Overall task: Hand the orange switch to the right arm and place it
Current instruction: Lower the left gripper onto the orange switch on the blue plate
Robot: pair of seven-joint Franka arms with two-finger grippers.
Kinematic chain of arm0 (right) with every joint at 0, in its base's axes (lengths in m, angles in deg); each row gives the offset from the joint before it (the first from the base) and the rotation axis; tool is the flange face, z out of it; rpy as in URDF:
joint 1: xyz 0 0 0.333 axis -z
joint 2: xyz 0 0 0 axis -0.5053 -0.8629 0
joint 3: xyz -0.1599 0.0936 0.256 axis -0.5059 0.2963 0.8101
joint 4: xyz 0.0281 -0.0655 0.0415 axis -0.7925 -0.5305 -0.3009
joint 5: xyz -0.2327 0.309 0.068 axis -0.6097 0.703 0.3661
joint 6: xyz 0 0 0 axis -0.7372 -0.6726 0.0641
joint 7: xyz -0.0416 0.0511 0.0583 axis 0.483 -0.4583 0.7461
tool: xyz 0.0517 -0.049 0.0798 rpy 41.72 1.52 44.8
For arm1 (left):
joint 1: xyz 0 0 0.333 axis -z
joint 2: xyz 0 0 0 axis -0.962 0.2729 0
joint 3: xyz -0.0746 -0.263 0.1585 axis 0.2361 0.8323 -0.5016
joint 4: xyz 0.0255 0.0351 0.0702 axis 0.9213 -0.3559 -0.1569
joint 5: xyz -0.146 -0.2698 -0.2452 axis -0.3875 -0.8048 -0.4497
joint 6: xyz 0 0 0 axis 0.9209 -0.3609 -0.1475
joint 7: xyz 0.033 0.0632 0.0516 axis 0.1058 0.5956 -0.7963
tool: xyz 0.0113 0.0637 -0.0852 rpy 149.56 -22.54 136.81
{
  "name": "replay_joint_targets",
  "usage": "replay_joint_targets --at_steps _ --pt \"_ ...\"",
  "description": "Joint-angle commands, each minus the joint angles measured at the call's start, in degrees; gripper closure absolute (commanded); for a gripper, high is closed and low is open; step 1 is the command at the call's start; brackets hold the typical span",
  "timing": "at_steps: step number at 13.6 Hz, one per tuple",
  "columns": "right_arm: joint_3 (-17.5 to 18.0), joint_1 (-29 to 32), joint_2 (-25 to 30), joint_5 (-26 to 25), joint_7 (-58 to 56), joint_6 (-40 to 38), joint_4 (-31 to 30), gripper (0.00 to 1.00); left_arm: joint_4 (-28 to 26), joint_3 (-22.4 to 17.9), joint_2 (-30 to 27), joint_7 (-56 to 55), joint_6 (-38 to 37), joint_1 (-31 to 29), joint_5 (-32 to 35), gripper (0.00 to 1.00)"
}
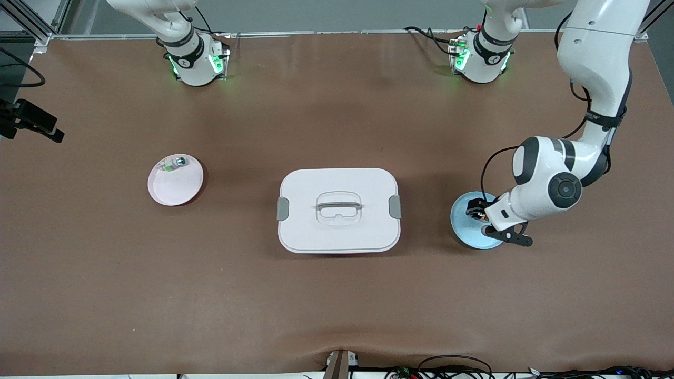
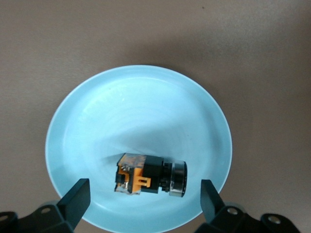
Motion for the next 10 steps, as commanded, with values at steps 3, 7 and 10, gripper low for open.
replay_joint_targets --at_steps 3,7,10 --pt "0.43 0.3 0.01 0.18 -0.05 0.15 0.46 0.0 -0.05 0.71 1.83 0.46 0.47 0.31 0.5 0.0" --pt "0.51 0.13 0.01 0.01 0.31 0.59 0.46 0.0 -0.05 0.71 2.97 0.63 2.3 -0.3 1.03 0.0" --pt "0.6 -0.05 -0.17 0.01 0.39 0.59 0.46 0.0 -0.05 0.63 3.5 0.63 2.84 -0.39 1.12 0.0"
